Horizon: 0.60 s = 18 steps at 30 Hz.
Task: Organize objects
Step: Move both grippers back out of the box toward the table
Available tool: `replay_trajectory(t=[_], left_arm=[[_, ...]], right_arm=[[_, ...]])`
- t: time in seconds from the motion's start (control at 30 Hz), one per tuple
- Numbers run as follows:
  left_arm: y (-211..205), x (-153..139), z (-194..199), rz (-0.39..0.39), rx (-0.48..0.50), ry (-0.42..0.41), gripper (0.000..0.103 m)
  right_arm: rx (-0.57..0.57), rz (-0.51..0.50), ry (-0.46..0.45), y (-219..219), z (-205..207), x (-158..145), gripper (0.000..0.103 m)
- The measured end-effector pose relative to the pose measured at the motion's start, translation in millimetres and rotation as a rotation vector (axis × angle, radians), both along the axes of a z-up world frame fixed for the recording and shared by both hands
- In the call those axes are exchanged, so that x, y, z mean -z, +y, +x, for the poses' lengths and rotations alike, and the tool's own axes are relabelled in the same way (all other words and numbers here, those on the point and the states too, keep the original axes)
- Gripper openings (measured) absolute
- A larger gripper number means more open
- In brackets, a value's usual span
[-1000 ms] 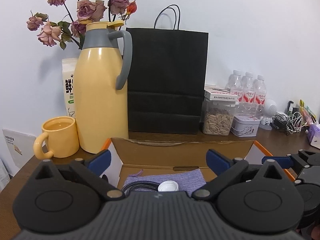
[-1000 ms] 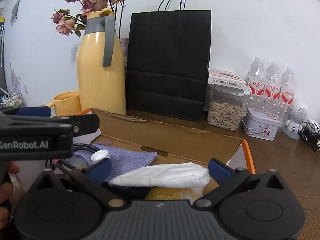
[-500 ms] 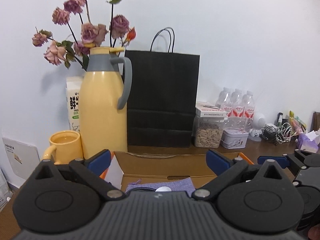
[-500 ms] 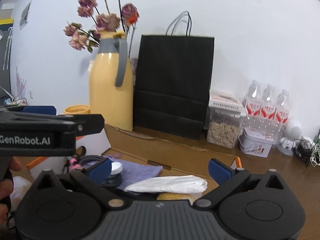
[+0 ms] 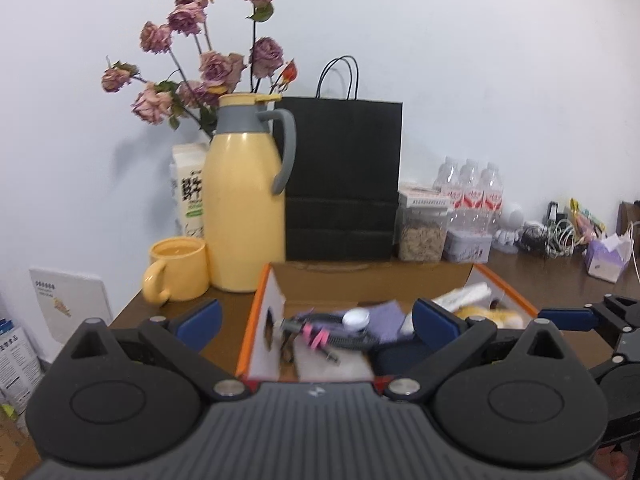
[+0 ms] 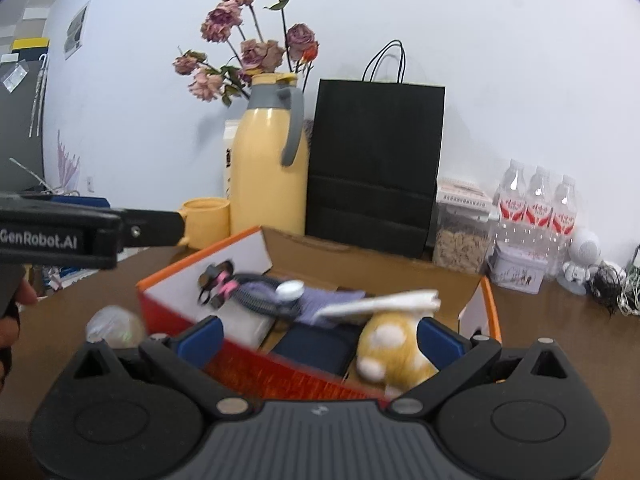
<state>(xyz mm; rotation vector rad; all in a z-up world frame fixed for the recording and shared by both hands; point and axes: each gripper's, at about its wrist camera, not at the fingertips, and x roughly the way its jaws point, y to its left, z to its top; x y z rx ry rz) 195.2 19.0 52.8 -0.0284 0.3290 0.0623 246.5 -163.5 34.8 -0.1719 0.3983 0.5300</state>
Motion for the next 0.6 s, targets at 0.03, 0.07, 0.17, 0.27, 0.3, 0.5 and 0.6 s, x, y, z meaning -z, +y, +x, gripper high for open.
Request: replay_trajectory(t=[0.03,0.07,0.17,0.27,0.3,0.5,0.6], left_arm=[[1.8,1.5,-5.1,0.001,-0.003,0.007,0.103],[3.8,3.5,-10.8,0.002,-0.006,0.014,0.103],[9.5,9.6,-26.6,0.005,-0.004,0.034,0.103],[14.2,16.9,-41.7,0.009,-0.003,0.056,0.103],[16.6,20.2,-47.0,0.008,-0.003,0.066,0.103],[30.2,38.9,-69.6,0.001,-0.010,0.127,0.103],[37.5,49.4,-79.5,-0.003,-0.021,0.158,0.103]], right_arm=[[-0.001,0.002,0.008,-1.0,-6.1,2.7,0.103],[0.000,0.003,0.018,-2.1,-11.6,5.8,0.103],[0.004,-0.010,0.045,-4.1,-27.4,16.2,0.103],[0.007,-0.022,0.080,-6.5,-41.2,27.6,0.103],[0.007,-0.029,0.091,-7.1,-46.4,31.7,0.103],[0.010,-0.058,0.152,-9.2,-67.3,52.4,0.103],[0.011,-0.073,0.172,-6.8,-73.6,59.3,0.103]])
